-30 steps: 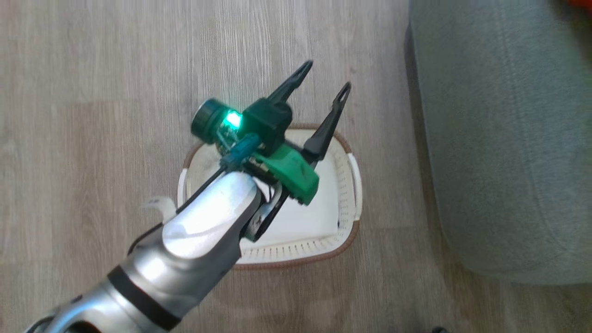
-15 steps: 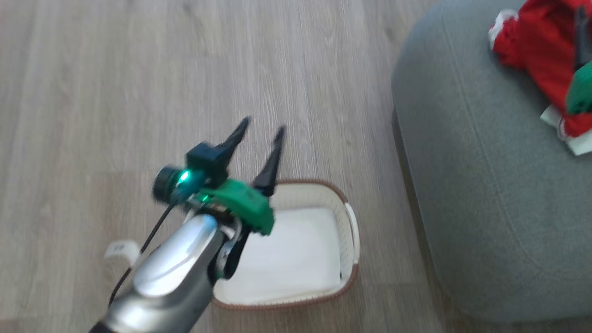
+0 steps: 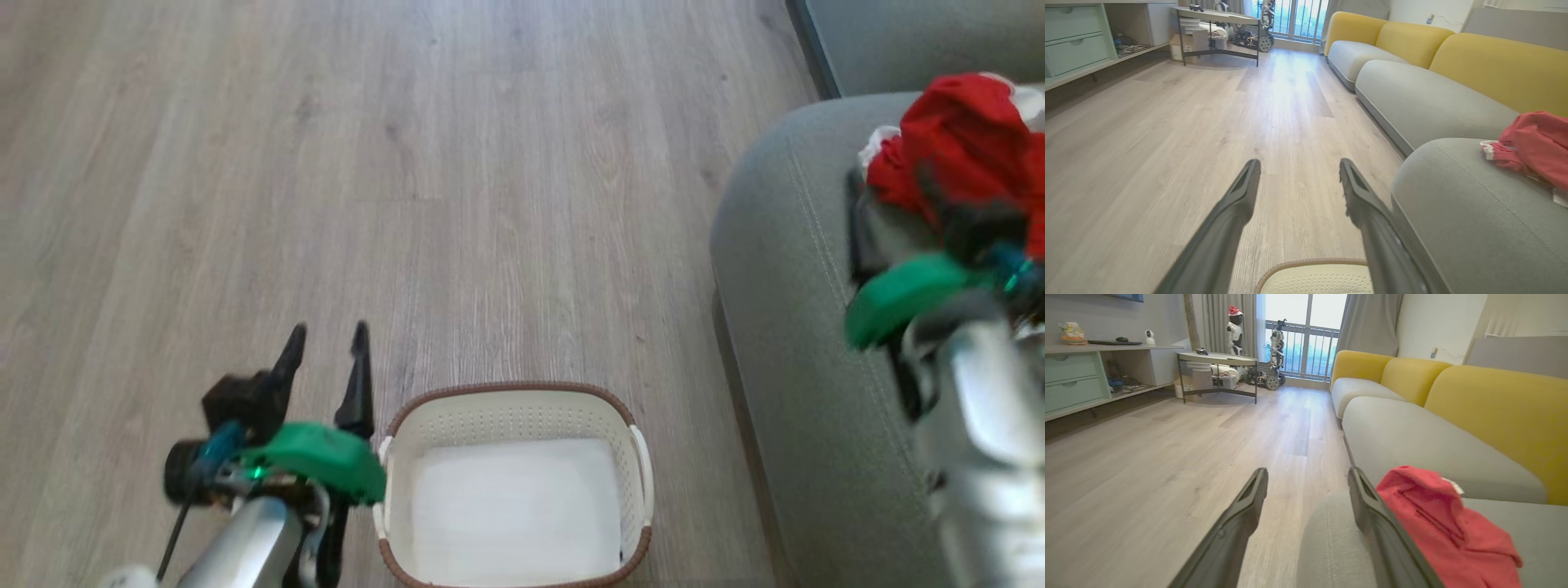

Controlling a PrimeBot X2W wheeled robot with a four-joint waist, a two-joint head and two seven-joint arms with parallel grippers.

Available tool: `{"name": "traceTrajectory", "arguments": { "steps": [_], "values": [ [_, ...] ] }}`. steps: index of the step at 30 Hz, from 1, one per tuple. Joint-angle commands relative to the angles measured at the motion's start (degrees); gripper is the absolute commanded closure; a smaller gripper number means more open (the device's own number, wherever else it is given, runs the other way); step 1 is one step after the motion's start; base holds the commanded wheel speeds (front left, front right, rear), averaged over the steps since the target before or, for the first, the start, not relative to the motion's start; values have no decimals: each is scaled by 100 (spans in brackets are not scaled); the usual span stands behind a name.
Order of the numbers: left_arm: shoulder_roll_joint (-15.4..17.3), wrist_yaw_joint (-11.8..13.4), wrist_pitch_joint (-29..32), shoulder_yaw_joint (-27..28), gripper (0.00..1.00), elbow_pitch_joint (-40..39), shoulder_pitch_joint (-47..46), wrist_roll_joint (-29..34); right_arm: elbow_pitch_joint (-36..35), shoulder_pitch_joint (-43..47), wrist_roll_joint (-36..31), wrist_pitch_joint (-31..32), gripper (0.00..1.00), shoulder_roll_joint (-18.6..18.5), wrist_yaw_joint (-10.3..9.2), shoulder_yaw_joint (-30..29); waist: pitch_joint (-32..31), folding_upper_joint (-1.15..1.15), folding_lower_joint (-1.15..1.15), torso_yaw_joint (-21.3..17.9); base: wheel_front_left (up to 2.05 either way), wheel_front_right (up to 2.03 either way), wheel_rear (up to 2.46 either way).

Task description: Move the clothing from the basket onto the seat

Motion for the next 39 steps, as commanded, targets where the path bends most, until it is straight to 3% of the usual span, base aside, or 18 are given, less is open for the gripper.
{"name": "traceTrajectory", "arguments": {
  "steps": [1, 12, 26, 39],
  "values": [
    [135, 62, -72, 337, 0, -262, -119, 83, -343, 35, 34, -53, 0, 108, -2, 54, -39, 0, 1, 46, 0, 0, 0],
    [145, 7, -72, 924, 0, -642, 598, 446, -1487, 1424, -88, -53, 0, 750, -2, 85, -112, 0, 1, 83, 0, 0, 0],
    [-15, -4, -72, 1338, 0, -1080, 1597, 724, -2742, 2813, 563, -53, 0, 790, -2, 236, -302, 0, 1, 178, 0, 0, 0],
    [-188, -125, -72, 1598, 0, -1187, 1904, 926, -3021, 3273, 661, -34, 0, 791, -2, 230, -392, 0, 1, 270, 0, 0, 0]
  ]
}}
